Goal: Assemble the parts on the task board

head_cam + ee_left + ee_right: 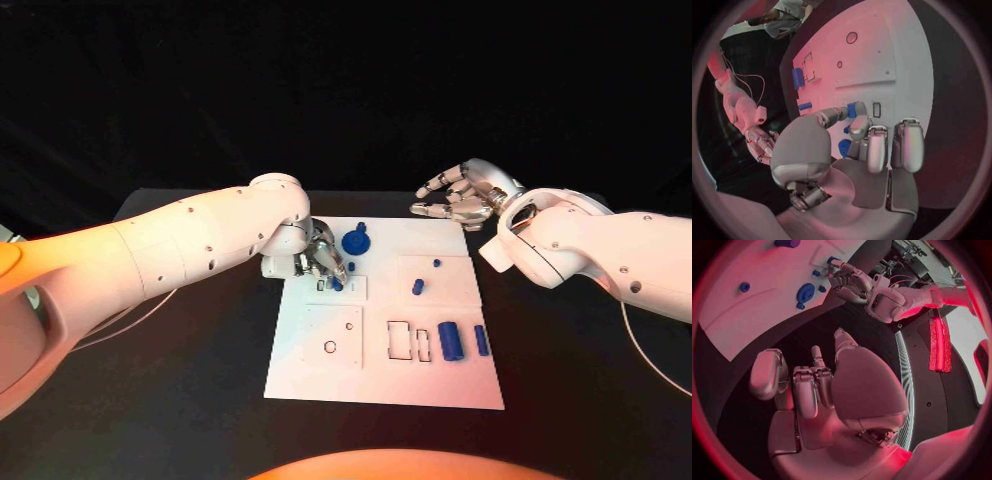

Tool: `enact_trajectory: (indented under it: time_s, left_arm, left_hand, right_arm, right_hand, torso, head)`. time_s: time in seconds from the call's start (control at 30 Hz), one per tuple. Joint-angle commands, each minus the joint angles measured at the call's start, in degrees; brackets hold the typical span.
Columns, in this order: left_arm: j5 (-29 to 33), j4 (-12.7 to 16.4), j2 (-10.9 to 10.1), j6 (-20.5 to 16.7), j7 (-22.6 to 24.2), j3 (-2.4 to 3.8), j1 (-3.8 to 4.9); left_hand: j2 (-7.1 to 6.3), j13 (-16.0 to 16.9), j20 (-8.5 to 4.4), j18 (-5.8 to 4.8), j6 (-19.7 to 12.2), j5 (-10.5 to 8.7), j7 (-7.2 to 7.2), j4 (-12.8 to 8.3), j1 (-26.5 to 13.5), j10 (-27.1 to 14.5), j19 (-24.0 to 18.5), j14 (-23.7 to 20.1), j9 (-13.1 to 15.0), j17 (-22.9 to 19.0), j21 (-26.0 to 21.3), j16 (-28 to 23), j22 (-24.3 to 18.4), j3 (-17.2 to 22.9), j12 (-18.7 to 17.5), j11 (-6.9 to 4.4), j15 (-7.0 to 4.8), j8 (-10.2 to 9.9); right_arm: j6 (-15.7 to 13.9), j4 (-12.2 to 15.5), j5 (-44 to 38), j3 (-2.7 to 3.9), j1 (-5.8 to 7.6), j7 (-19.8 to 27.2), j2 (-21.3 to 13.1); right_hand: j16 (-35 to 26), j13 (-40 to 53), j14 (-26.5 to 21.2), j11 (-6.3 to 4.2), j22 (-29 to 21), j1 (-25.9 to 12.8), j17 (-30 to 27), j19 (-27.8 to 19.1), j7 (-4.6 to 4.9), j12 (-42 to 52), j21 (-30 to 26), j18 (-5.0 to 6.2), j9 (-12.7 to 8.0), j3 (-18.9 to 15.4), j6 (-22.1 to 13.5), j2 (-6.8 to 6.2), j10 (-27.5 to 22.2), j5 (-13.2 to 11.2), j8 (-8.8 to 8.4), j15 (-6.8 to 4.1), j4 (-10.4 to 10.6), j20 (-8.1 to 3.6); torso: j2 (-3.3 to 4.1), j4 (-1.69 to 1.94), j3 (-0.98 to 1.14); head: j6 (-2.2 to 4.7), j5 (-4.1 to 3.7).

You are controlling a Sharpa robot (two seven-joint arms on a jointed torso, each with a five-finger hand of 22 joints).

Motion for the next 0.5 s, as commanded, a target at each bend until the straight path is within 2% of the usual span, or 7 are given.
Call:
enact_trajectory:
  time_s: [0.03, 0.33, 0.5]
  left_arm:
    - [0.16, -0.46, 0.17, -0.03, -0.40, -0.51, -0.32]
    - [0.49, -0.58, 0.18, -0.16, -0.39, -0.99, -0.32]
    - [0.54, -0.61, 0.14, -0.35, -0.37, -1.07, -0.33]
  left_hand:
    - [-0.18, -0.03, -0.09, -0.09, -0.06, 0.03, -0.41, -2.73, -1.34, -0.17, -0.14, 5.96, 0.02, 15.09, -0.32, 0.37, 1.80, 1.86, -0.30, -0.37, 0.10, -0.60]
    - [-0.63, -0.04, -0.25, -0.09, 0.59, -0.09, -0.53, -0.57, -2.71, -0.28, -0.11, 5.96, -0.17, 15.09, -0.43, 0.37, 1.78, -2.29, -0.31, -0.45, -0.01, -1.34]
    - [-1.04, 0.01, -0.24, -0.09, 1.07, -0.18, -0.50, 1.39, -3.59, -0.33, -0.10, 5.96, -0.34, 15.09, -0.51, 0.37, 1.75, -6.11, -0.27, -0.41, 0.01, -1.94]
  right_arm:
    - [0.11, 0.16, -0.18, 0.01, -0.03, 0.62, -0.03]
    - [0.05, 0.22, -0.17, 0.01, -0.03, 0.60, -0.10]
    - [0.02, 0.20, -0.17, 0.01, -0.03, 0.61, -0.10]
  right_hand:
    - [-0.21, 12.76, 5.54, 0.21, -0.07, -0.31, 13.28, -0.39, -0.22, -0.30, -0.26, 0.67, 0.03, 0.06, -0.10, 0.35, 3.75, 0.36, 0.18, 0.32, 0.11, -0.21]
    - [-0.31, 12.65, 5.47, 0.22, -0.26, -0.42, 13.00, -0.48, -0.21, -0.41, -0.55, 0.73, 0.02, 0.01, -0.14, 0.33, 3.63, 0.36, 0.17, 0.32, 0.15, -0.21]
    - [-0.35, 12.66, 5.44, 0.22, -0.29, -0.45, 12.86, -0.50, -0.21, -0.40, -0.60, 0.73, 0.02, -0.01, -0.15, 0.33, 3.64, 0.36, 0.17, 0.32, 0.16, -0.21]
  torso:
    - [0.01, 0.03, 0.03]
    - [0.00, 0.03, 0.00]
    - [-0.03, 0.04, 0.03]
  head:
    - [-0.03, -0.09]
    - [-0.03, -0.11]
    - [-0.07, -0.13]
